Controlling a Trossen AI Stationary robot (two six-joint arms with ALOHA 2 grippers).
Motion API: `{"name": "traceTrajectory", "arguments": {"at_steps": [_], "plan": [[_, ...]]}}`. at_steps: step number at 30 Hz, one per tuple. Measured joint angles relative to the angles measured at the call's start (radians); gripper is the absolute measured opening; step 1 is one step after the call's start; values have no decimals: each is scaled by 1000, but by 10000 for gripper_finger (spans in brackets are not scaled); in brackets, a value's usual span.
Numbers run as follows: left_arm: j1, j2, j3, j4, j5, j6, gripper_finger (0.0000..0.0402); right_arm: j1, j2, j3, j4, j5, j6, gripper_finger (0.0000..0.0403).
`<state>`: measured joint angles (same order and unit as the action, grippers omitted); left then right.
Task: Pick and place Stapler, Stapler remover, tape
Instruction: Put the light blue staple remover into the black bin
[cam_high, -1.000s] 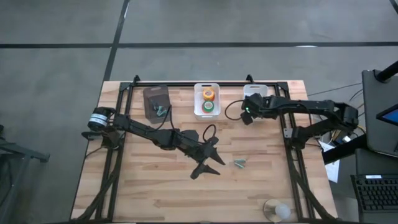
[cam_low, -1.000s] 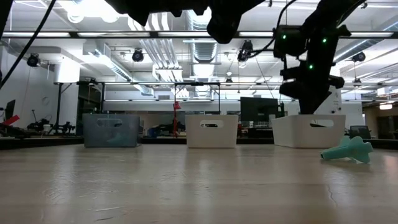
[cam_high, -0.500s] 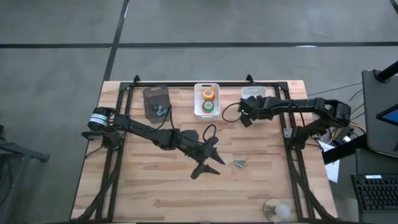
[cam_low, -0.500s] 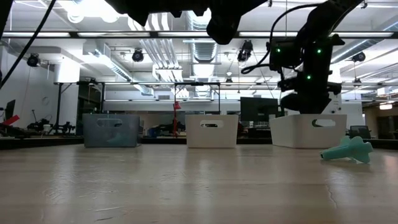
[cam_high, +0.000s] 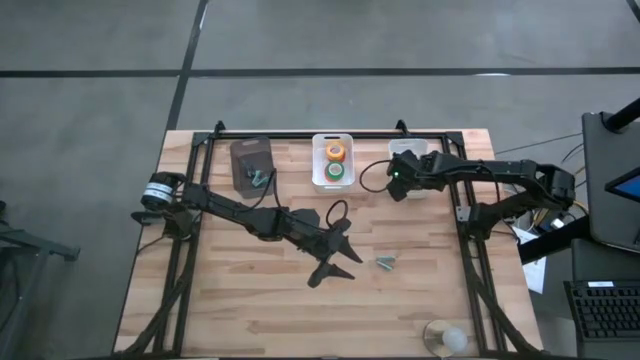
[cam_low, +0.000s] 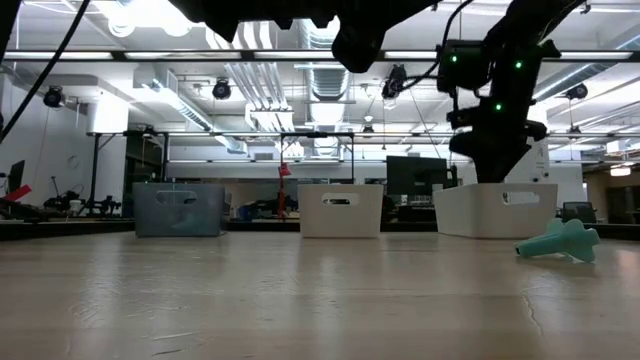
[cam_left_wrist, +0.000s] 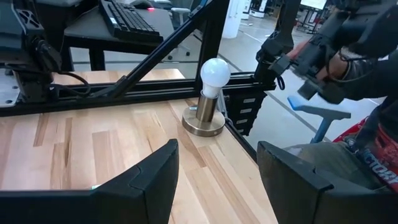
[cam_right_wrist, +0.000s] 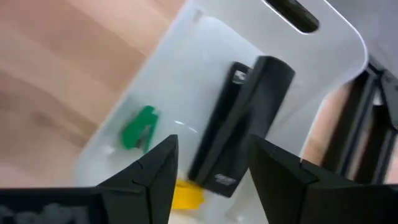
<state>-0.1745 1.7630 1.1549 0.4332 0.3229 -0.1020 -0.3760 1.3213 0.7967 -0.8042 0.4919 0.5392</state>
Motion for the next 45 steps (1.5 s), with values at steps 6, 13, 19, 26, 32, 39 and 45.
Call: {"name": "traceTrajectory", "arguments": {"at_steps": [6,13,19,26,32,39,45], "plan": [[0,0,0,-2,-3,1,218,80,-94,6,-1,-57,-28,184],[0,0,0,-8,-3,3,218,260,-216,1,-8,-226,-49,169],[0,0,0,-9,-3,3,218,463,-281,-20,5,-335,-40,157],[0,0,0,-19,-10,2,218,713,-218,-69,136,-319,18,141],[0,0,0,-19,-9,-1,218,786,-87,-95,210,-309,80,129],[0,0,0,-24,-10,-2,218,793,39,-94,230,-309,90,110],[0,0,0,-24,-10,-1,218,793,99,-93,241,-309,90,95]]}}
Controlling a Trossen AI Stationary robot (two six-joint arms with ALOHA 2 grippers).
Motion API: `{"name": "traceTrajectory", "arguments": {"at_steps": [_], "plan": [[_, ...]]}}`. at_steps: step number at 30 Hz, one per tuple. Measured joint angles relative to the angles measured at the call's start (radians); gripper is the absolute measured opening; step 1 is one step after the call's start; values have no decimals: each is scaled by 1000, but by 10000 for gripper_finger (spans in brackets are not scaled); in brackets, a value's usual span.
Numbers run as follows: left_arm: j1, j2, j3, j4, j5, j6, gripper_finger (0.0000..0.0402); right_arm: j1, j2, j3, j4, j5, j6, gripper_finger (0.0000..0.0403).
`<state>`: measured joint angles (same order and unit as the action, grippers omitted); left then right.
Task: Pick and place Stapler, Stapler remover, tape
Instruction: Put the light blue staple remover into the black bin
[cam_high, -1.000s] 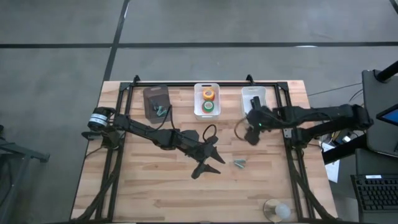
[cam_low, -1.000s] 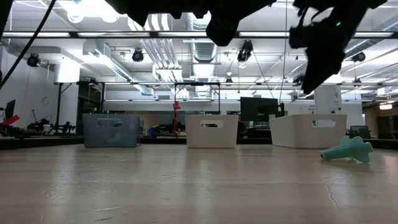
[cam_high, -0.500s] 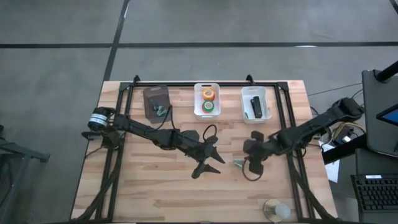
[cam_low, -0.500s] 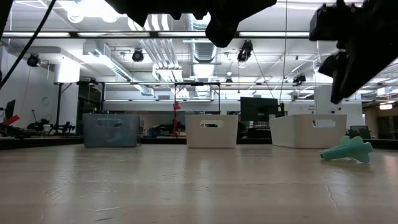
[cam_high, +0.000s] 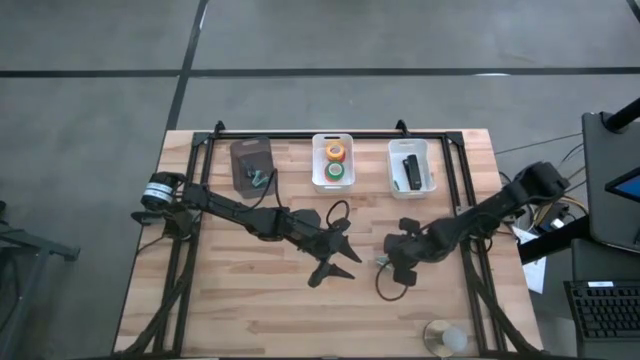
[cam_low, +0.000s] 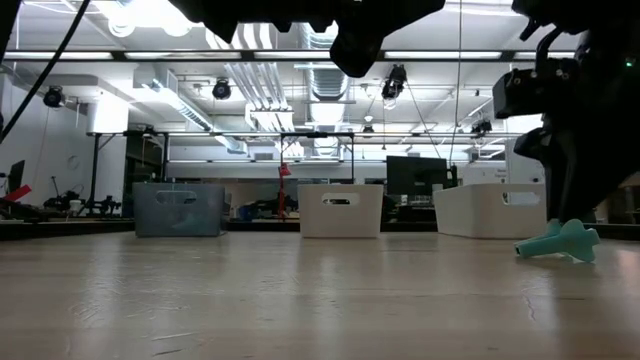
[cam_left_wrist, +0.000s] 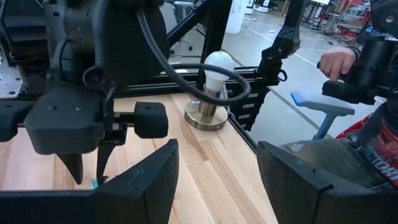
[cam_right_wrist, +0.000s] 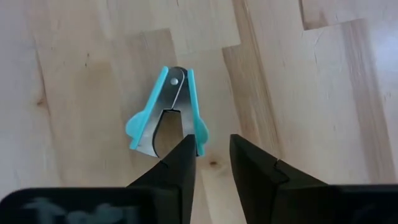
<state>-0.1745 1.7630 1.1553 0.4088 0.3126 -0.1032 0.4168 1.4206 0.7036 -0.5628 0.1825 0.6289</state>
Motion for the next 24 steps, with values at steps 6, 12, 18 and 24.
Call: {"name": "traceTrajectory", "arguments": {"at_steps": [6,12,18,24], "plan": [[0,0,0,0,0,1,218,0,8,0,9,0,0,79],[0,0,0,-1,0,1,218,0,6,1,32,0,-1,68],[0,0,0,-2,0,1,218,0,8,1,41,0,-1,72],[0,0,0,-34,0,0,218,0,19,0,50,0,0,63]]}}
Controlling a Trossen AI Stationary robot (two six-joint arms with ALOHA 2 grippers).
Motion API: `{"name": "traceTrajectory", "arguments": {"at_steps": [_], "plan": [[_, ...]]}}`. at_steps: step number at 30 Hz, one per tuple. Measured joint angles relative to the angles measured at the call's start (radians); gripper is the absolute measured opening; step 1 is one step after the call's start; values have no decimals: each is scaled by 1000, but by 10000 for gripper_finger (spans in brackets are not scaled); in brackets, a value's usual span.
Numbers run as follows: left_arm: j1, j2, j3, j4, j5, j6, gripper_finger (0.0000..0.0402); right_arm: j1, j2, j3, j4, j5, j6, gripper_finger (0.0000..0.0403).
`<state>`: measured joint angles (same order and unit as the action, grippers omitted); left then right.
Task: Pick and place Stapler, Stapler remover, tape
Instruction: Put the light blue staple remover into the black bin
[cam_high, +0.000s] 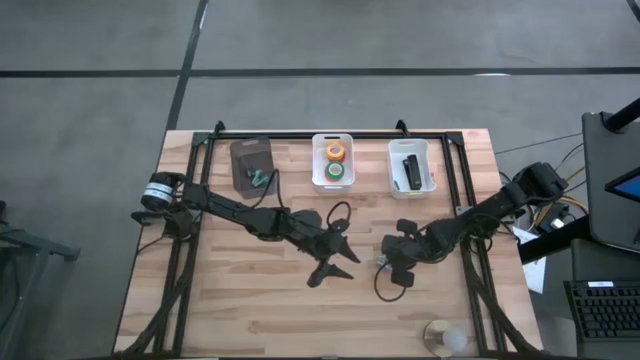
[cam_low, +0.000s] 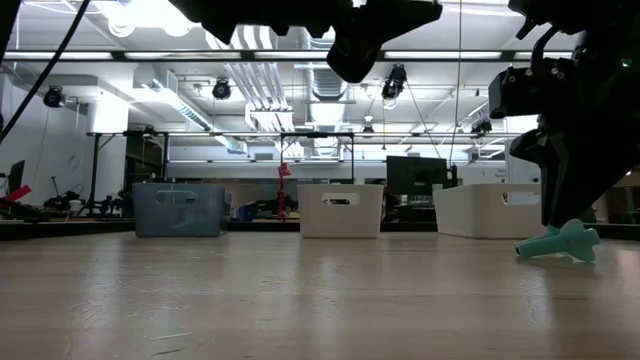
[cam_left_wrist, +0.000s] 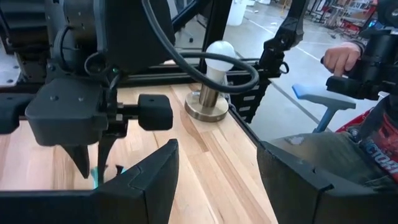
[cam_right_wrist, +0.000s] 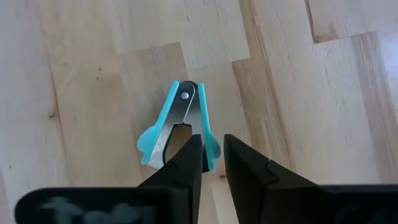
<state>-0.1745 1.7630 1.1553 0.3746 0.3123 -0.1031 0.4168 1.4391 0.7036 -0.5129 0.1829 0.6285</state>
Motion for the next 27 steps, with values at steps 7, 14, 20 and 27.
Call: {"name": "traceTrajectory", "arguments": {"at_steps": [7,14,20,27], "plan": [[0,0,0,-10,0,0,218,0,25,0,3,0,0,45],[0,4,1,-43,0,18,218,0,17,1,7,22,6,12],[-4,4,2,-36,-1,91,218,-1,-53,8,24,98,2,8],[-14,19,2,-35,-114,216,218,-13,-160,8,156,154,-7,8]]}}
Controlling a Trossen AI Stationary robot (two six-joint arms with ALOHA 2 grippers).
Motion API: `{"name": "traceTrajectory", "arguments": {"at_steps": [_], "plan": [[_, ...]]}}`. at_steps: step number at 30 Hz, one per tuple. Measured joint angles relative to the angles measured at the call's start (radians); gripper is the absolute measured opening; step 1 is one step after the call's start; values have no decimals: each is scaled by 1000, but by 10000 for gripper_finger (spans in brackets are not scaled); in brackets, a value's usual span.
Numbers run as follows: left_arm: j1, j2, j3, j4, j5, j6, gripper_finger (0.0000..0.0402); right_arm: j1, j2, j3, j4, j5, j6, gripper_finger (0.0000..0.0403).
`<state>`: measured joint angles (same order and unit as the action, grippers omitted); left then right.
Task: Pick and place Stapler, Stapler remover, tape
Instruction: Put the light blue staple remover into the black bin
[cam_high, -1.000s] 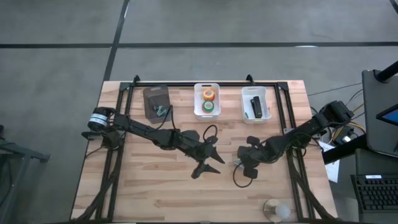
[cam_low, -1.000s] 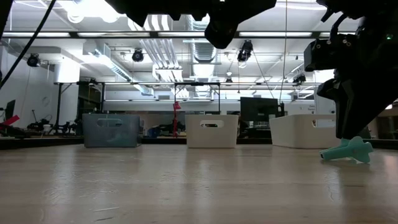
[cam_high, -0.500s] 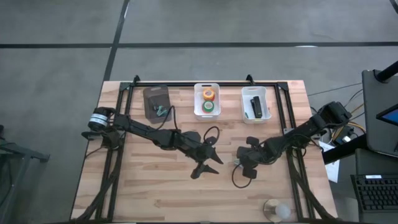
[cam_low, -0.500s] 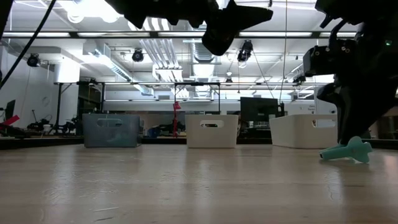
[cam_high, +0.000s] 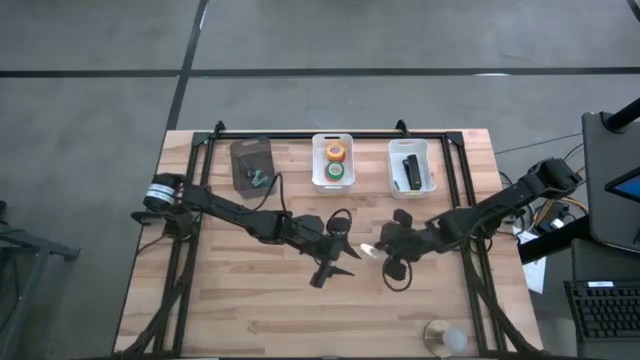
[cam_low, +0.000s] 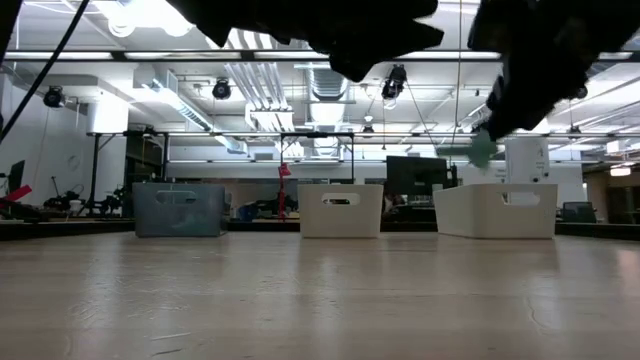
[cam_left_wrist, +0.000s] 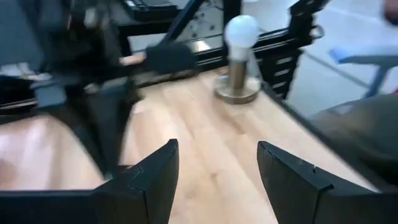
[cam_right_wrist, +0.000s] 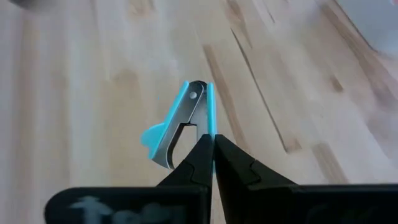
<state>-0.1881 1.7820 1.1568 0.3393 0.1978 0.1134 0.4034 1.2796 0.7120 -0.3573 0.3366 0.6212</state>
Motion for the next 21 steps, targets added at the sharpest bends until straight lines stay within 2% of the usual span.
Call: {"name": "traceTrajectory", "arguments": {"at_steps": [11,15,21], "plan": [[-10,18,0,26,-52,50,218,-5,-7,1,136,-1,9,8],[-10,18,0,29,-105,50,218,-5,-7,1,204,-21,2,8],[-13,18,0,18,-86,46,218,-7,-7,1,228,-23,-11,8]]}}
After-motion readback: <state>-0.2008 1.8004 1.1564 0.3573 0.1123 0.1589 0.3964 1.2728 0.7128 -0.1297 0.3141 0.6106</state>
